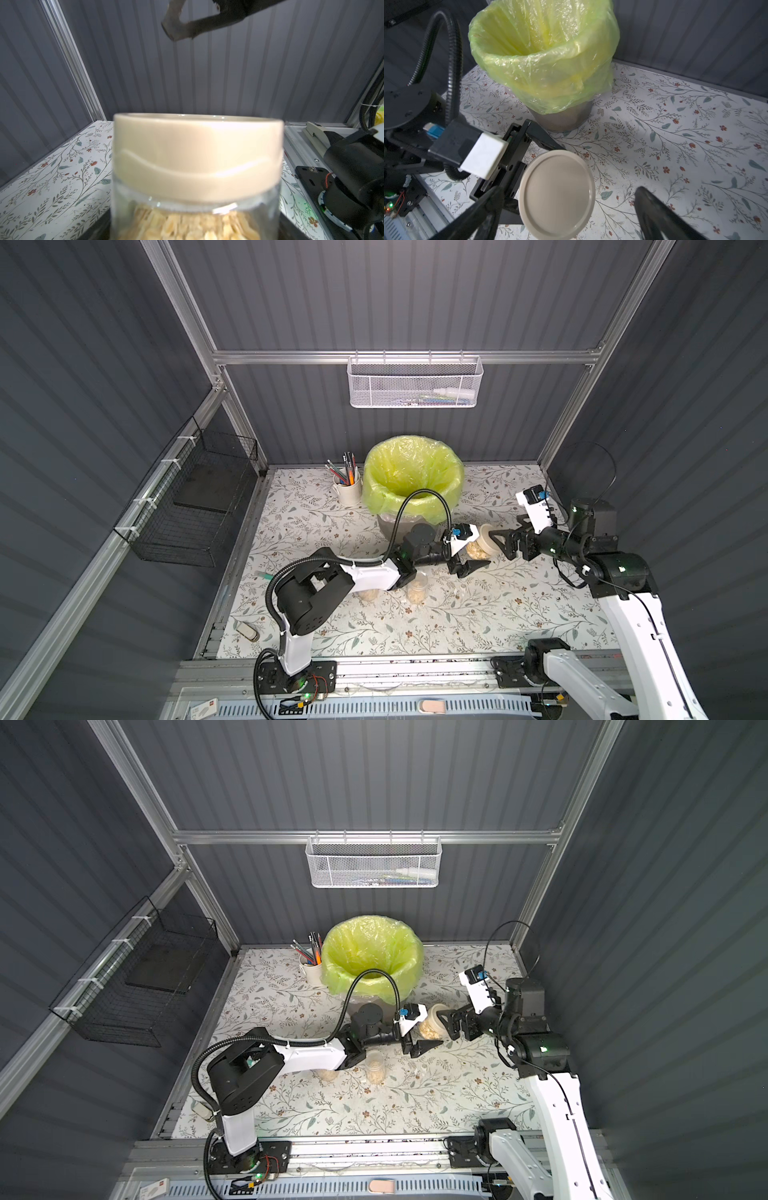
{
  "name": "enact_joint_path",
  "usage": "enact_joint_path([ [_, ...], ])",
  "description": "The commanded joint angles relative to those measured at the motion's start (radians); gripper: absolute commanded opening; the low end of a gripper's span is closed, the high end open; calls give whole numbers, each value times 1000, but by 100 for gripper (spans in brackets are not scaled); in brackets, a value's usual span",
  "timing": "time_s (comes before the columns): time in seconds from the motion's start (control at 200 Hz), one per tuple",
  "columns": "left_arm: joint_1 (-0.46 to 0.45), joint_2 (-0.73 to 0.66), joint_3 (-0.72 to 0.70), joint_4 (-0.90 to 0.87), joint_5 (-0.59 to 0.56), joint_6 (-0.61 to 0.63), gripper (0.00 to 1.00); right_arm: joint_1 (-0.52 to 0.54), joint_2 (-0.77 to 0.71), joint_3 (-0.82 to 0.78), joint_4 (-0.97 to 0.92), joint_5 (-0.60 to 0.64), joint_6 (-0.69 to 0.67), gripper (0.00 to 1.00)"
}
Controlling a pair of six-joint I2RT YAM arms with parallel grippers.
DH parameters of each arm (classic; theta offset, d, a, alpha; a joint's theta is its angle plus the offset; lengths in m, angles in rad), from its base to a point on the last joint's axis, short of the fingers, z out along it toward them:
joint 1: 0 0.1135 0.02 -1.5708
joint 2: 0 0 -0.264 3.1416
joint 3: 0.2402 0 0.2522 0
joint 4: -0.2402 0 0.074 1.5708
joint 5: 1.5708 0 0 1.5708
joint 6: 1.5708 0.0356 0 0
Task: Empty expired oatmeal from jars
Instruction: Unscrew the lid from the jar.
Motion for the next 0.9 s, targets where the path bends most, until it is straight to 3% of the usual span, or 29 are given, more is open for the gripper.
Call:
enact_joint_path([
  [0.0, 6, -56, -1, 62, -18, 26, 14, -15, 35, 110, -95, 7, 154, 99],
  [0.23, 7, -75, -1, 24, -57, 82, 14, -15, 194, 348, -477, -19, 571, 93],
  [0.445, 6, -95, -6, 4, -67, 135, 15, -15, 191, 255, -485, -123, 817, 94],
  [0.896, 6, -75, 7, -20, -67, 143, 17, 29, 287, 277, -522, -74, 826, 94],
])
